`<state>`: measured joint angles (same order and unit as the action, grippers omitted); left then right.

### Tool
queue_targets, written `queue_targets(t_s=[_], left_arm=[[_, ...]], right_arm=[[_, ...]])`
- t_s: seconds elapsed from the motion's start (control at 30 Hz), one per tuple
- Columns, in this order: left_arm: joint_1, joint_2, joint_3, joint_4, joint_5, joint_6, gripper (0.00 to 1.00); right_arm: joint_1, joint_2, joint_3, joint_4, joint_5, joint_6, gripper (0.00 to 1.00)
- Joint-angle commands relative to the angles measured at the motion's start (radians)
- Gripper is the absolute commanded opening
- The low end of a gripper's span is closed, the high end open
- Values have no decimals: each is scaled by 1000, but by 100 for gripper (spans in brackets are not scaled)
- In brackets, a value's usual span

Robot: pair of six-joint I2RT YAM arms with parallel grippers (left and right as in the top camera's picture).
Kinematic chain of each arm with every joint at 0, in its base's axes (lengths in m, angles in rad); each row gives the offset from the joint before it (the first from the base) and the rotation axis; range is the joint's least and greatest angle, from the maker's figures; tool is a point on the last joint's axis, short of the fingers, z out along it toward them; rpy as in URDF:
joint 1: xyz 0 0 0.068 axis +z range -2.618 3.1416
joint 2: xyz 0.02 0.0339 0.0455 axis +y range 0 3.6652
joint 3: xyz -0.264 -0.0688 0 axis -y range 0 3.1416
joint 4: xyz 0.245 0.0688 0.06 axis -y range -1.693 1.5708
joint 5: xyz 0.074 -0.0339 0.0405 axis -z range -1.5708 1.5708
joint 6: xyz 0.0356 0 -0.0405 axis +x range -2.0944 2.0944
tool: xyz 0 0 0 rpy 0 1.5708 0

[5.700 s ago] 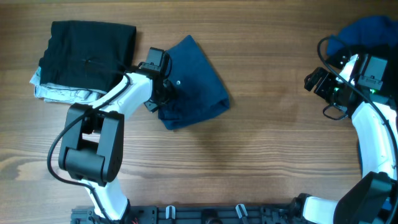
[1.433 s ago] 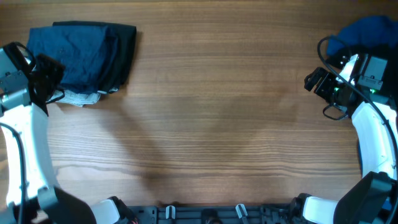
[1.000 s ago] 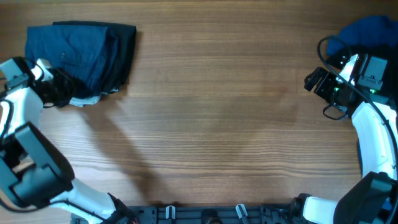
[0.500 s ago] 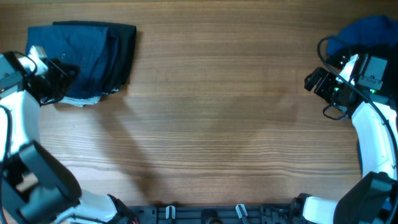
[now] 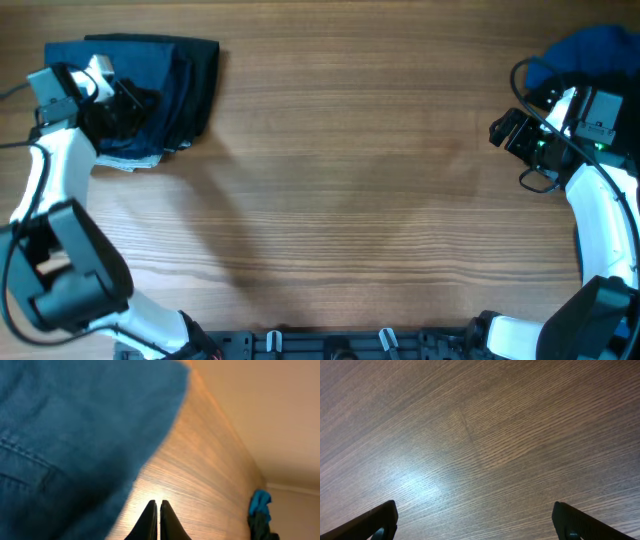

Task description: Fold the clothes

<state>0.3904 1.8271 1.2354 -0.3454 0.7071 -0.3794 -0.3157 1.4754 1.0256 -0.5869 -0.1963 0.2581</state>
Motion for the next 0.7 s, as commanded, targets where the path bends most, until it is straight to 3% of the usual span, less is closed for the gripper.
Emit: queue_targets(t_s=[0.0, 0.2, 0.33, 0.5, 0.67], left_arm=[[-24, 95, 3, 31, -20, -2, 4], [-37, 145, 3, 46, -3, -2, 4], [-11, 80, 3, 155, 167, -22, 4], [80, -58, 5, 206, 163, -127, 4], [218, -126, 5, 190, 140, -135, 4]], right_arm=[[2, 7, 6, 2, 20, 6, 100], [2, 7, 6, 2, 20, 6, 100], [2, 7, 6, 2, 20, 6, 100], [2, 7, 6, 2, 20, 7, 100], [2, 7, 6, 2, 20, 6, 100]])
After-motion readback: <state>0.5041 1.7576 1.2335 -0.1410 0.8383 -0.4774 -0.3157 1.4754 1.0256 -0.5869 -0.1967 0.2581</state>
